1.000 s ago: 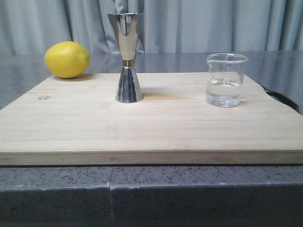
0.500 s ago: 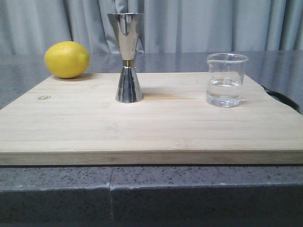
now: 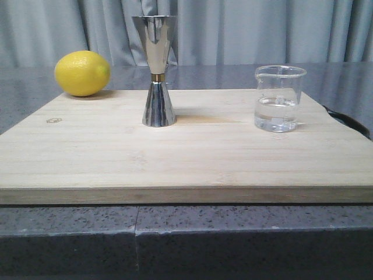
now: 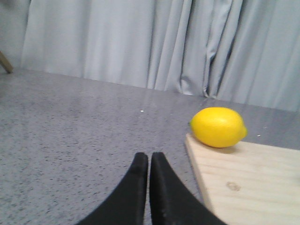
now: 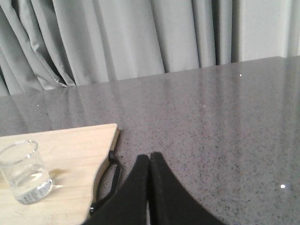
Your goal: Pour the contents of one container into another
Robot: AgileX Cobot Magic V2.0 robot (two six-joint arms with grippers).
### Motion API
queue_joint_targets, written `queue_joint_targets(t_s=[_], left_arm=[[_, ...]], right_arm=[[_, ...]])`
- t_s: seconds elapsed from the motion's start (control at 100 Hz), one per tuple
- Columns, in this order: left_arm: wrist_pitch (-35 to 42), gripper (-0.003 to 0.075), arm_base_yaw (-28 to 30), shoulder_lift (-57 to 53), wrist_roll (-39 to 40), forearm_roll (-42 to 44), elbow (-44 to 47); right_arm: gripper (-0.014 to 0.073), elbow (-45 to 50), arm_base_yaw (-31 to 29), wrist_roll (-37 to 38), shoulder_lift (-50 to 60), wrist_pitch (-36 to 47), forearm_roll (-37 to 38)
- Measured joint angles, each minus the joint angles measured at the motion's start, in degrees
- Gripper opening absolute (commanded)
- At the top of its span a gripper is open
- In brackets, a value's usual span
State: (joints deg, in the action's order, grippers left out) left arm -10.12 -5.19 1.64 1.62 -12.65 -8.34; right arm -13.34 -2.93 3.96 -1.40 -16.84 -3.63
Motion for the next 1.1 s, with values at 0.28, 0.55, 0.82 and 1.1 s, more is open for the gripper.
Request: queue_joint_targets(t_s=[0.28,0.55,0.82,1.1], left_arm=[[-5.78,-0.0018,-6.05,14.17,0.0,-7.31,-15.31],[-3.05,0.0029,-17.41,27.87,-3.95,-7.44,-20.98],[5.89,0.053,-30.29,39.35,-4.38,2.09,-20.98],[23.1,0.061,-36.88,55.27,-4.38,5.4,-20.98]], right_arm=[[-0.0071,-12.47,0.0,-2.23,-14.06,-7.68,-0.23],[0.0199,-16.03,0.0,-3.33,-22.97,-5.57,-1.08],[0.0426,-16.08,0.0,-3.42,-27.79,-3.48,-3.34],[0.0426,-15.05,4.49,-4.81,-33.2,0.33,-3.88]])
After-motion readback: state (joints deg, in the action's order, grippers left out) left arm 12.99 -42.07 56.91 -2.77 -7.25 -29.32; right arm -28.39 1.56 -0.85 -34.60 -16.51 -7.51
